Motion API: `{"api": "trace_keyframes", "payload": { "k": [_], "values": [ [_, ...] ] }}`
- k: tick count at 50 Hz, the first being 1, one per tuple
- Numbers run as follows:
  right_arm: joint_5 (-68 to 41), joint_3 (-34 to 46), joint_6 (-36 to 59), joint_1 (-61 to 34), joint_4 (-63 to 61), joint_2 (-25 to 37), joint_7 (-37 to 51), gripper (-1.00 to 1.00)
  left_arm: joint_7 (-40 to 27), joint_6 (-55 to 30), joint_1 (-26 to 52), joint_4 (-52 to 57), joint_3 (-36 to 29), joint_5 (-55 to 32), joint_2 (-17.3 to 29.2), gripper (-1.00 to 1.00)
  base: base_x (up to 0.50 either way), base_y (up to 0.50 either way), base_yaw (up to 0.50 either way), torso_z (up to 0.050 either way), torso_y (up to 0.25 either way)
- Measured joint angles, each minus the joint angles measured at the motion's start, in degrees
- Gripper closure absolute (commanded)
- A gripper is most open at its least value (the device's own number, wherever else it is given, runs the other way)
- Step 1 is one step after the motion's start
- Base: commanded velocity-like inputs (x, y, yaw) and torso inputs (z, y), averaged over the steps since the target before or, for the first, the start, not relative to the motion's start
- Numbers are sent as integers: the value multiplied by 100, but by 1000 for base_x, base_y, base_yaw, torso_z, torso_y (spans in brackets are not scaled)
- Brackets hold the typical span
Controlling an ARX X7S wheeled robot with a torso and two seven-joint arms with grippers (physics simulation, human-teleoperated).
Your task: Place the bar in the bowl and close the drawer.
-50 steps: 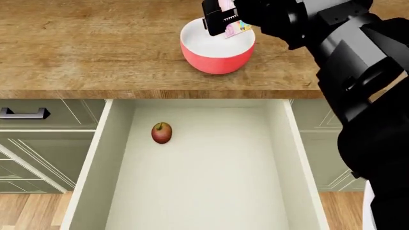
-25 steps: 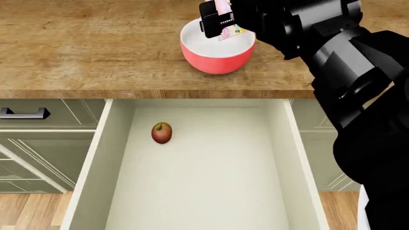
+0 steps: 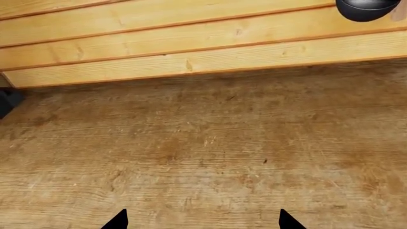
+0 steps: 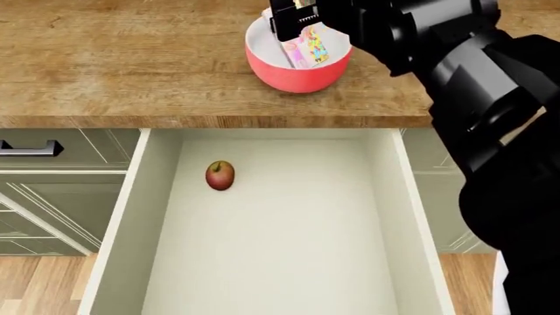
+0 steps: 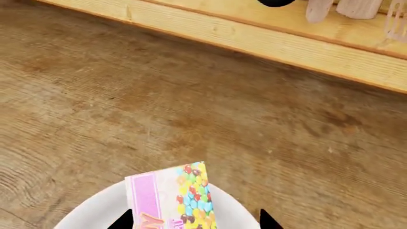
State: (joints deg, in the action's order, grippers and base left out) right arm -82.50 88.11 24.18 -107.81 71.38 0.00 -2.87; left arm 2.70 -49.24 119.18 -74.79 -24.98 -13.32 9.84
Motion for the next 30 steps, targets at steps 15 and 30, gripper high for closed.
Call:
{"api": "trace_keyframes", "payload": {
  "k": [15,30],
  "values": [
    [25,0,69,-271,92,0,-94,-100,7,-11,-16,15,190,214,-25,-100,0,0,0,0,0],
    [1341,-1179,996,-909,298,106,-476,-100,-66,-1121,-361,1482,393,81,139,-100,0,0,0,0,250]
  ]
}}
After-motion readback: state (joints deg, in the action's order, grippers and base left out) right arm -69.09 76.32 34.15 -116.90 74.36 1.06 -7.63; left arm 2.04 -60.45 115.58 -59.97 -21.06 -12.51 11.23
